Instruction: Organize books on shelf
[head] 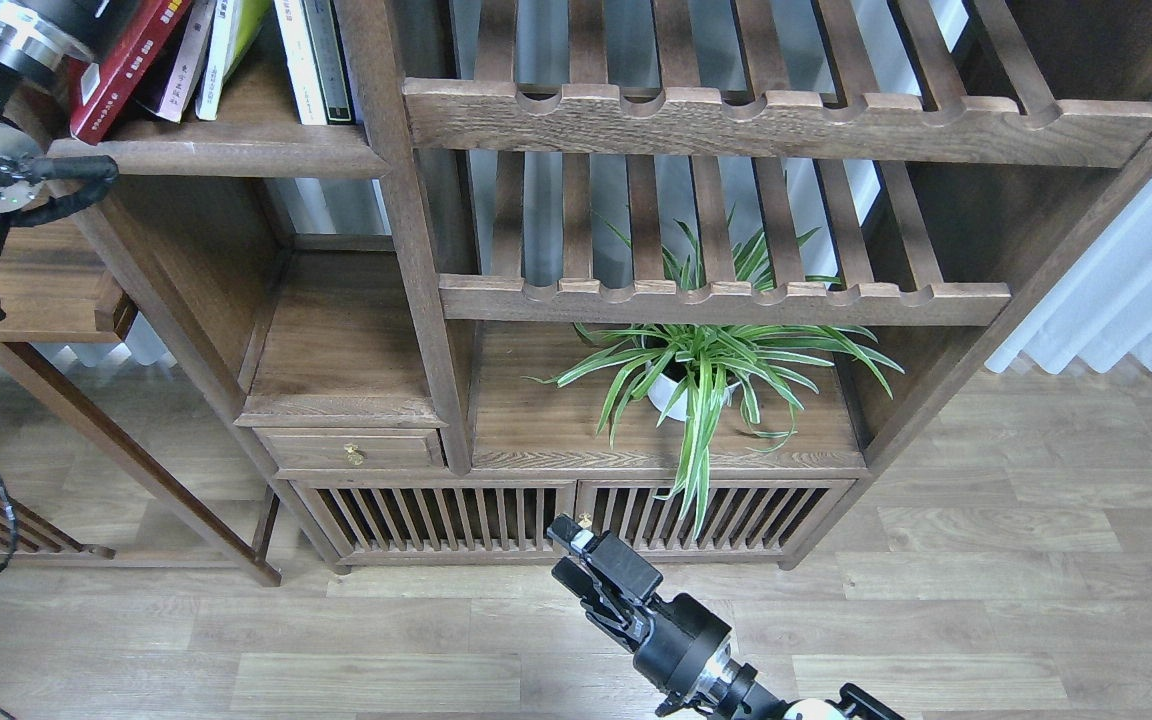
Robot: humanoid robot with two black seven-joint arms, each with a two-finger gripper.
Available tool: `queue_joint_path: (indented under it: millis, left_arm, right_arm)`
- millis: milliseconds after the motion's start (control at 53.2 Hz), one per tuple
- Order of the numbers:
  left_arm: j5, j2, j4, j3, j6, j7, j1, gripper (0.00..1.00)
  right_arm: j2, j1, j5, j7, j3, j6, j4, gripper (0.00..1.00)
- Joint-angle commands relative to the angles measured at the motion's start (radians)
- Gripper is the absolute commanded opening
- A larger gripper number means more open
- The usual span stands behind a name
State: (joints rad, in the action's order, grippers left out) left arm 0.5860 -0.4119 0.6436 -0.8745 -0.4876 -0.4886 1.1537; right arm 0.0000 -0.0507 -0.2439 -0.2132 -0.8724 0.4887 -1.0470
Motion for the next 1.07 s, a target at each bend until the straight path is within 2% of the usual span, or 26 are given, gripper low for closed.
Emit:
queue_joint_path:
  millis: [0,150,169,207,263,320,339,508,771,1053]
  left_arm:
    - [-0.031,-0.082,0.16,-0.046,0.001,0.0,-0.107,0.55]
    - [-0.041,-0.13,0.332,-0.126,0.004,0.0,-0.258,0.57]
    - [-0.043,-0.134,0.426,-0.197,0.009,0.0,-0.36,0.58]
    - [-0.045,-0.133,0.461,-0.228,0.009,0.0,-0.406,0.6]
    - [-0.049,-0.125,0.507,-0.279,0.009,0.0,-0.486,0.71]
    - [-0.051,-0.113,0.551,-0.322,0.009,0.0,-0.568,0.99]
    - [-0.051,-0.107,0.564,-0.333,0.006,0.0,-0.594,1.0]
    - [-0.091,-0.012,0.607,-0.402,-0.001,0.0,-0.778,1.0]
    - [-0.094,0.145,0.61,-0.402,-0.001,0.0,-0.999,1.0]
    - [-0.092,0.185,0.599,-0.388,-0.001,0.0,-1.157,1.0]
  right_arm:
    - [0.0,0.002,0.0,0.0,-0.036,0.0,-0.004,0.98]
    - [0.0,0.009,0.0,0.0,-0.057,0.0,-0.005,0.98]
    - [0.0,0.012,0.0,-0.002,-0.059,0.0,-0.028,0.98]
    - [0.0,0.012,0.0,-0.002,-0.062,0.0,-0.043,0.98]
    - [0.0,0.012,0.0,-0.002,-0.08,0.0,-0.06,0.98]
    - [0.0,0.012,0.0,-0.002,-0.096,0.0,-0.065,0.98]
    - [0.0,0.014,0.0,-0.002,-0.097,0.0,-0.067,0.98]
    - [0.0,0.015,0.001,0.0,-0.102,0.0,-0.064,0.98]
    - [0.0,0.028,0.006,-0.002,-0.114,0.0,-0.065,0.98]
    - [0.0,0.064,0.006,-0.002,-0.116,0.0,-0.065,0.98]
